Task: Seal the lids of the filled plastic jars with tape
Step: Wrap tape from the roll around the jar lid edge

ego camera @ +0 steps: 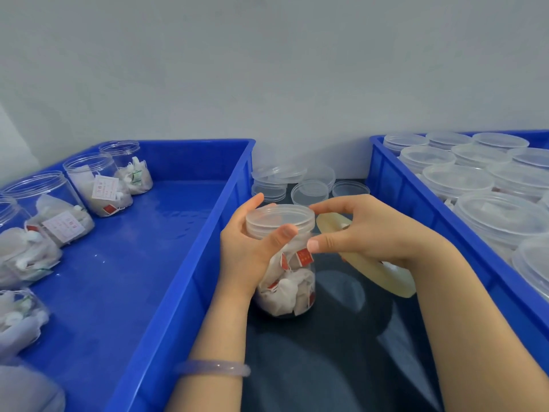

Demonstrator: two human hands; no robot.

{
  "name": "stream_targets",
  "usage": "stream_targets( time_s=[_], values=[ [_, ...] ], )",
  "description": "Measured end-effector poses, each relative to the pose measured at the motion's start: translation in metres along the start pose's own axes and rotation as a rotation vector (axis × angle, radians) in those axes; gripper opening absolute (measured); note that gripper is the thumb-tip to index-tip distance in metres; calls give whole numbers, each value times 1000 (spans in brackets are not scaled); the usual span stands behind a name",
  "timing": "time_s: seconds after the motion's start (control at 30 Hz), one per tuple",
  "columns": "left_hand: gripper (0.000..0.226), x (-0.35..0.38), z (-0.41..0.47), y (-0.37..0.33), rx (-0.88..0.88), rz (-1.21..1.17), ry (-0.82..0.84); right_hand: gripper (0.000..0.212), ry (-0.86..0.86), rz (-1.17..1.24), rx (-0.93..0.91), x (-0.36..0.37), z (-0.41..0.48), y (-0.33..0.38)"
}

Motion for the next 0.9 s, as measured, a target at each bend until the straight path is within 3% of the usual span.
stream_targets(
  time_s=[0.1, 0.17, 0.4, 0.5, 0.6, 0.67, 0.77, 0.9],
  values=[
    [101, 2, -2, 3, -13, -65, 11, 68, 18, 40, 4, 3, 2, -3],
    [95, 7, -3, 1, -1, -49, 47, 72, 27, 66, 13, 4, 2, -7],
    [125, 21, -3, 2, -32, 71, 210, 64, -12, 56, 36, 1, 4, -13],
    [105, 22, -3, 3, -34, 102, 198, 71, 54, 23, 37, 3, 1, -11],
    [92, 14, -3, 6, -43, 3, 153, 65, 140, 95, 6, 8, -5, -9],
    [93, 12, -3, 9, -61, -64, 159, 66, 138, 78, -4, 5, -5, -9],
    [103, 15, -4, 15, -89, -115, 181, 85, 108, 65, 12, 1, -4, -12],
    [102, 22, -3, 17, -71, -115, 226, 70, 77, 114, -15, 0, -4, -12]
  ],
)
Point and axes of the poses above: each hand's wrist, its own z-axis towards the middle knuckle, its own x-axis out of the palm, y = z × x, the point moved 10 cm from there along z, towards the middle knuckle, and after that the axes turned 2 degrees about y, right-handed, at the moved point
